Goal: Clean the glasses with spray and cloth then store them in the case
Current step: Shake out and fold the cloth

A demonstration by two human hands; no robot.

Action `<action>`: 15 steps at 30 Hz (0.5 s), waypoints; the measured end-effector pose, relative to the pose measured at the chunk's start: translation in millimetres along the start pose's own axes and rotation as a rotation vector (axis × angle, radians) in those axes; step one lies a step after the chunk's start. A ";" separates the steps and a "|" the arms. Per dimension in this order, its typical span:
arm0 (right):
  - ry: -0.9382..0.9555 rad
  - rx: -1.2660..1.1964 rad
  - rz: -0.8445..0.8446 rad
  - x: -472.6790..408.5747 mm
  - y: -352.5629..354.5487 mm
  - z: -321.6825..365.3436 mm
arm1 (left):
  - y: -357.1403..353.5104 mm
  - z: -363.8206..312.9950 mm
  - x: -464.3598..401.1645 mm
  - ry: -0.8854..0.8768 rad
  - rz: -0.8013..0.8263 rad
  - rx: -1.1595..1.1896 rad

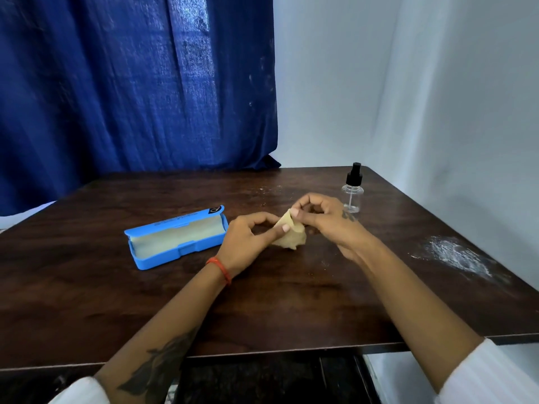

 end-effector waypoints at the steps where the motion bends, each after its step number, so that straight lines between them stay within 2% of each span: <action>1: 0.013 -0.048 0.032 3.9 -0.8 6.2 | 1.0 -6.3 3.3 -0.022 -0.019 0.057; 6: -0.014 -0.120 0.150 18.0 -5.8 36.1 | 7.6 -28.5 17.4 -0.036 -0.072 0.237; 10: -0.065 0.025 0.282 20.2 -14.5 51.4 | 9.7 -39.2 25.8 -0.030 -0.042 0.341; 12: -0.050 0.074 0.266 20.8 -13.8 55.0 | 12.9 -43.1 30.9 0.005 -0.027 0.380; 15: -0.044 0.069 0.238 23.6 -10.6 54.4 | 18.8 -44.6 38.3 0.062 0.023 0.320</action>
Point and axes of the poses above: each hand's wrist, its own x-axis away from the middle knuckle, its own y-axis out of the back of the hand, z = x × y, the point moved 4 cm from there along -x, towards the middle knuckle, and after that the axes turned 14 degrees about z, right-handed, at the moved point
